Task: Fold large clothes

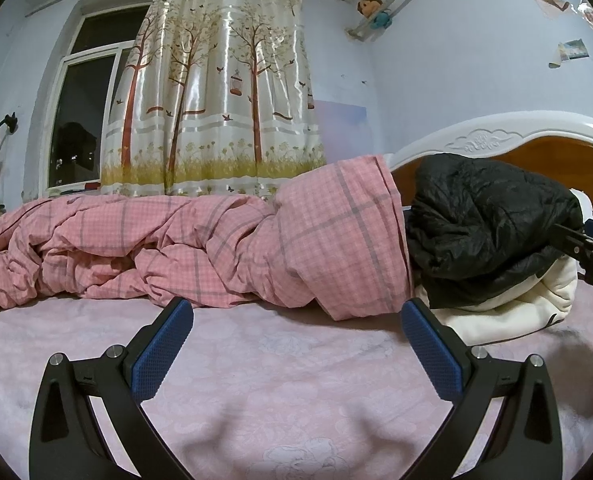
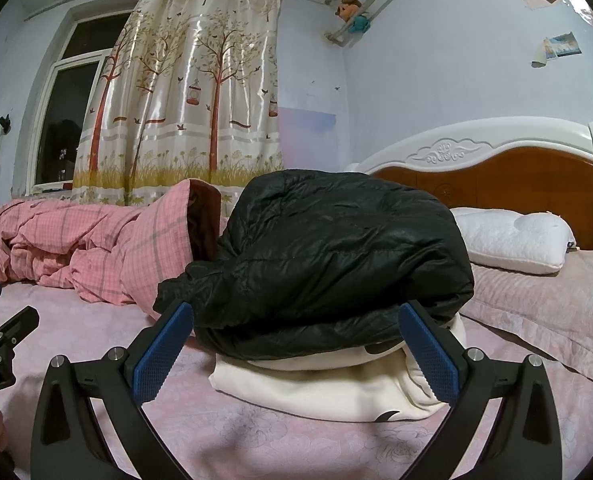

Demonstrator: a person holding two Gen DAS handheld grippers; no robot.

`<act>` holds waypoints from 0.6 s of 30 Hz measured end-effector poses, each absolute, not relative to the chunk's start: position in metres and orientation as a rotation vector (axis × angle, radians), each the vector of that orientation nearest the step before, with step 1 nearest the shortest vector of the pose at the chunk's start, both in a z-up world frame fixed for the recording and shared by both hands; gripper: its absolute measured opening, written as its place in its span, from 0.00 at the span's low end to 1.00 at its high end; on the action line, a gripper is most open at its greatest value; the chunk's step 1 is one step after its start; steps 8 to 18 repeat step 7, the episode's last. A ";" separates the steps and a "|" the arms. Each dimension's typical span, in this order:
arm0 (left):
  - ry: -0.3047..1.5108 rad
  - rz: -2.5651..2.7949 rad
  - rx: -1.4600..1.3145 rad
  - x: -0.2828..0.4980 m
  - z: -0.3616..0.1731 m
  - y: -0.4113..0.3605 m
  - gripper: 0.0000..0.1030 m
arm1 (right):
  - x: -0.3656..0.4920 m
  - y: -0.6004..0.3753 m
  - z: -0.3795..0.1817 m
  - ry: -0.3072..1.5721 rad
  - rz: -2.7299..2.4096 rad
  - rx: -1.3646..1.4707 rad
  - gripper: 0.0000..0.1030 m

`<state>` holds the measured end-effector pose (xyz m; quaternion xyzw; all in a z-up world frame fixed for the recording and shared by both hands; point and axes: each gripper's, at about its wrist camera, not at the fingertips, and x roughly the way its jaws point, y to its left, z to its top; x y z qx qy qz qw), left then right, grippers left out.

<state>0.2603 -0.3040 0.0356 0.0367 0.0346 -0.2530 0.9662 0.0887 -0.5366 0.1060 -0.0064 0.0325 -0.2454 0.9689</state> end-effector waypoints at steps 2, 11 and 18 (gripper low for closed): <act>0.069 -0.514 0.082 0.259 0.035 -0.305 1.00 | 0.092 -0.538 0.105 0.072 -0.496 -0.017 1.00; 0.097 -0.537 0.108 0.262 0.033 -0.310 1.00 | 0.100 -0.544 0.102 0.100 -0.493 -0.023 1.00; 0.097 -0.537 0.108 0.262 0.033 -0.310 1.00 | 0.100 -0.544 0.102 0.100 -0.493 -0.023 1.00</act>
